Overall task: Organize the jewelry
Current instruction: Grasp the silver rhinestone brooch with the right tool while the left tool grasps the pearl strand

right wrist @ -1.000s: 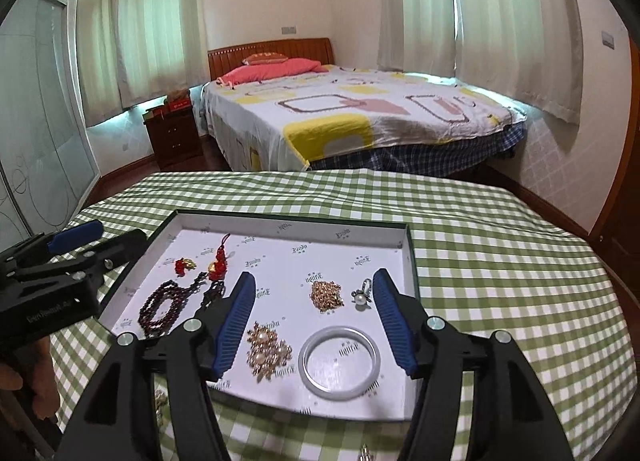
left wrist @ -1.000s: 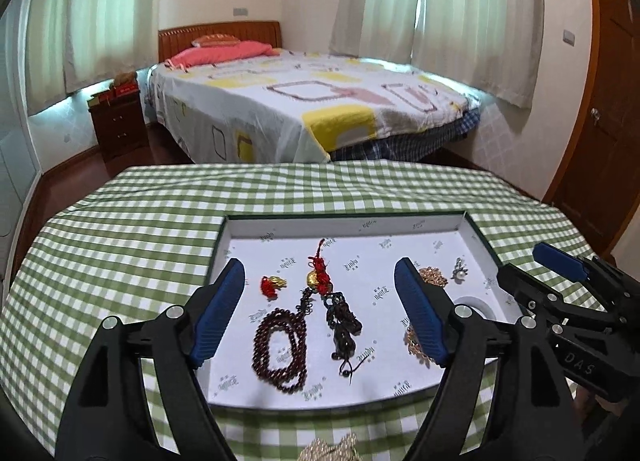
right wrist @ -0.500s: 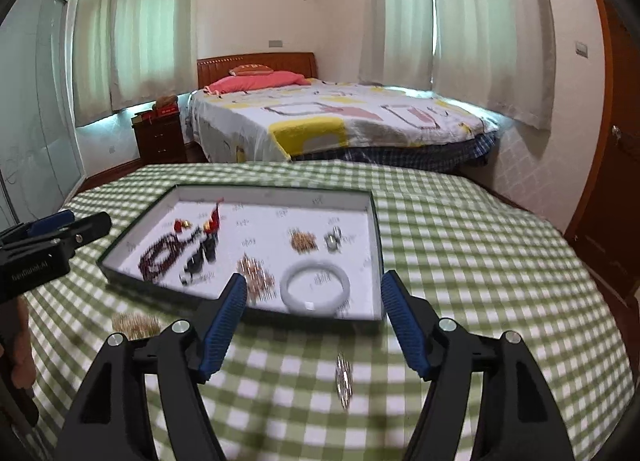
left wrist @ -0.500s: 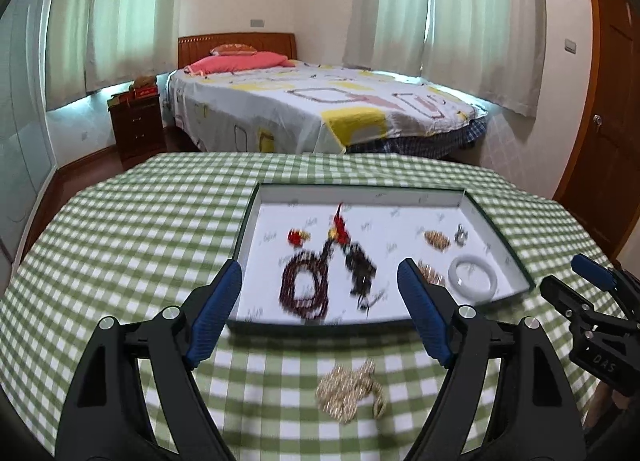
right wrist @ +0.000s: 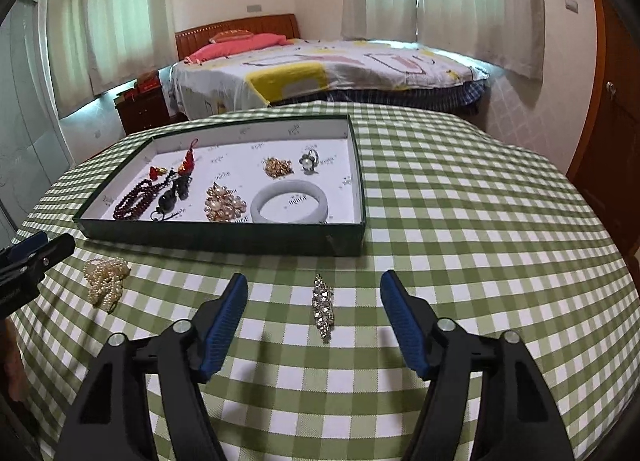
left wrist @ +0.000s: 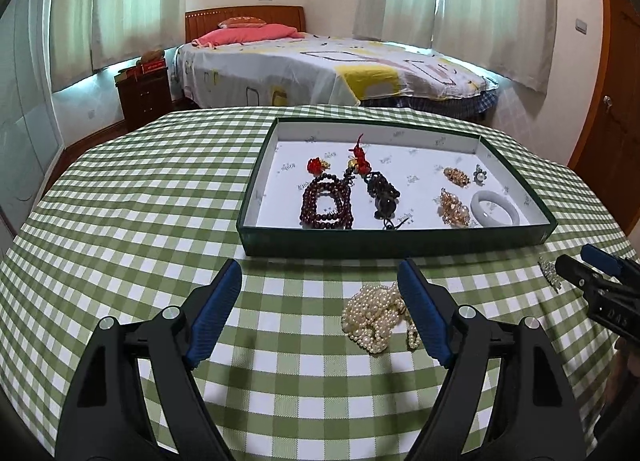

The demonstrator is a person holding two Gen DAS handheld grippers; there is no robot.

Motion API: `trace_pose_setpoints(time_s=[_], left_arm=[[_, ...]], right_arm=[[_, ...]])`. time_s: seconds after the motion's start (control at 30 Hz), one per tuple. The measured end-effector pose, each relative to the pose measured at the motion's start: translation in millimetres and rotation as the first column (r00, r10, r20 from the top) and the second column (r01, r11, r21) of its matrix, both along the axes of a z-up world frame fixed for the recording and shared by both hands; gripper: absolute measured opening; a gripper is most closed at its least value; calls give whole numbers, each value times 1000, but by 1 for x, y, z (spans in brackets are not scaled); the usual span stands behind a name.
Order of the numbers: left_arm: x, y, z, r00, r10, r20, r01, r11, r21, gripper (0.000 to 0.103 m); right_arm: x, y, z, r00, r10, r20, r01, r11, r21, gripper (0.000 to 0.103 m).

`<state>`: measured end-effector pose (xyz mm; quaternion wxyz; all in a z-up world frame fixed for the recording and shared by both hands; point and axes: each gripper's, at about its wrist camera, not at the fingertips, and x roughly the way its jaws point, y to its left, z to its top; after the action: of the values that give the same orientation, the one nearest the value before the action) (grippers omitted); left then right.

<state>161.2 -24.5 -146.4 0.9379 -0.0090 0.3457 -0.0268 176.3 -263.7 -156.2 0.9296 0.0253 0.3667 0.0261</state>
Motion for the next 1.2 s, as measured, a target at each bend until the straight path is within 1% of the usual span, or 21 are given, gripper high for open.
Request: trace_pose_setpoints(time_s=[0.03, 0.1, 0.27, 0.33, 0.43, 0.47, 0.5, 0.53, 0.6, 0.7, 0.9, 1.07, 1.13, 1.17, 1.2], left_arm=[[0, 0, -1, 1000, 0, -1, 0, 1000, 0, 78], [1, 0, -3, 1000, -4, -6, 4, 1000, -3, 78], [4, -7, -13, 999, -18, -40, 18, 1000, -7, 78], [5, -9, -16, 998, -25, -56, 24, 1000, -12, 78], [6, -12, -19, 997, -35, -71, 34, 999, -15, 78], [7, -13, -20, 996, -37, -76, 36, 999, -15, 78], [7, -13, -20, 996, -39, -79, 38, 999, -16, 78], [8, -14, -21, 996, -40, -85, 39, 999, -17, 78], [9, -15, -22, 994, -42, -97, 40, 999, -21, 78], [10, -19, -24, 992, -50, -113, 47, 998, -29, 78], [17, -30, -29, 985, -82, -149, 80, 997, -20, 78], [27, -30, -37, 977, -73, -201, 65, 997, -48, 78], [28, -29, -37, 977, -75, -201, 65, 996, -58, 78], [28, -30, -38, 977, -77, -201, 66, 996, -59, 77], [27, -30, -37, 977, -72, -199, 62, 997, -54, 70]], right_arm=[[1, 0, -1, 1000, 1, -7, -1, 1000, 1, 60], [5, 0, -3, 1000, 2, -22, -2, 1000, 1, 58], [16, 0, -10, 998, 7, -70, -7, 1000, 3, 54], [19, 0, -14, 996, 7, -93, -6, 1000, 7, 51], [23, -2, -20, 991, 13, -130, -11, 1000, 17, 39], [24, -2, -21, 990, 16, -140, -13, 1000, 21, 37], [24, -2, -21, 990, 18, -139, -15, 1000, 22, 32], [23, -2, -21, 990, 19, -139, -17, 1000, 16, 24], [21, -1, -21, 990, 25, -140, -23, 1000, 17, 13], [18, 0, -21, 990, 31, -137, -28, 999, 20, 13], [15, 4, -20, 991, 42, -130, -40, 999, 22, 13], [15, 5, -20, 991, 44, -127, -41, 999, 29, 13], [15, 4, -20, 991, 45, -126, -41, 999, 32, 13], [15, 4, -20, 991, 45, -125, -41, 999, 34, 13], [15, 4, -20, 991, 45, -124, -41, 999, 35, 13]])
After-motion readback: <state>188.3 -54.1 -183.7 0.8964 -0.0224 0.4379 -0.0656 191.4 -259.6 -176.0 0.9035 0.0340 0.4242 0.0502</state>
